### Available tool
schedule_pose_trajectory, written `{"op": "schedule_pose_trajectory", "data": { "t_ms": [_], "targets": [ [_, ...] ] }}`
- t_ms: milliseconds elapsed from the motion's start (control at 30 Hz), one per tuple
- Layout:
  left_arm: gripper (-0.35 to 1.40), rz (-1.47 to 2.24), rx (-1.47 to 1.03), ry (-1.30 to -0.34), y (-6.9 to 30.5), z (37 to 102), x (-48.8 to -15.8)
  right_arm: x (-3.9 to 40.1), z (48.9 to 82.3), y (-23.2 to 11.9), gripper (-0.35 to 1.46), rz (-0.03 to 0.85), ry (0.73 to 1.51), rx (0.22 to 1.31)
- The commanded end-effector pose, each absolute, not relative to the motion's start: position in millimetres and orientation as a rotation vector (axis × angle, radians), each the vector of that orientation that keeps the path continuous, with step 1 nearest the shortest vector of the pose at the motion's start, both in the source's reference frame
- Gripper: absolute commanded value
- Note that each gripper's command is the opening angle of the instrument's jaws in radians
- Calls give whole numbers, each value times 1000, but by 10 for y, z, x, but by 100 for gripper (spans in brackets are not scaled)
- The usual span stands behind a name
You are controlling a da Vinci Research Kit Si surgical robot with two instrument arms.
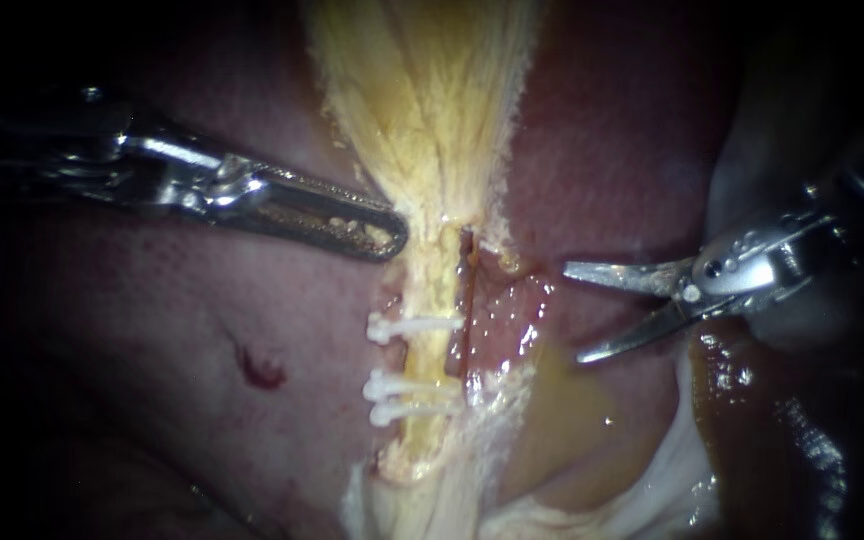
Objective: Go to the cutting position left tube
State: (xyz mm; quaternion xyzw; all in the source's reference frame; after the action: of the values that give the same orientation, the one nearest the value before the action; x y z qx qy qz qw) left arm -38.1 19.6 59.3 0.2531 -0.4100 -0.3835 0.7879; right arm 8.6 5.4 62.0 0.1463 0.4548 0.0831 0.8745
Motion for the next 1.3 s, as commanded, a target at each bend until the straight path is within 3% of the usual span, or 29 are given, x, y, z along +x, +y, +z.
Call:
{"op": "schedule_pose_trajectory", "data": {
  "t_ms": [33,467,800,1300],
  "targets": [
    [-35,-825,548,-883,196,588,-377,86,620,54,144,173,950,307],
    [-35,-847,532,-893,213,542,-321,89,618,52,144,166,957,323],
    [-35,-848,530,-893,212,546,-324,119,621,40,144,139,992,373],
    [-35,-848,529,-893,212,547,-325,192,682,-3,144,141,999,516]
  ]
}}
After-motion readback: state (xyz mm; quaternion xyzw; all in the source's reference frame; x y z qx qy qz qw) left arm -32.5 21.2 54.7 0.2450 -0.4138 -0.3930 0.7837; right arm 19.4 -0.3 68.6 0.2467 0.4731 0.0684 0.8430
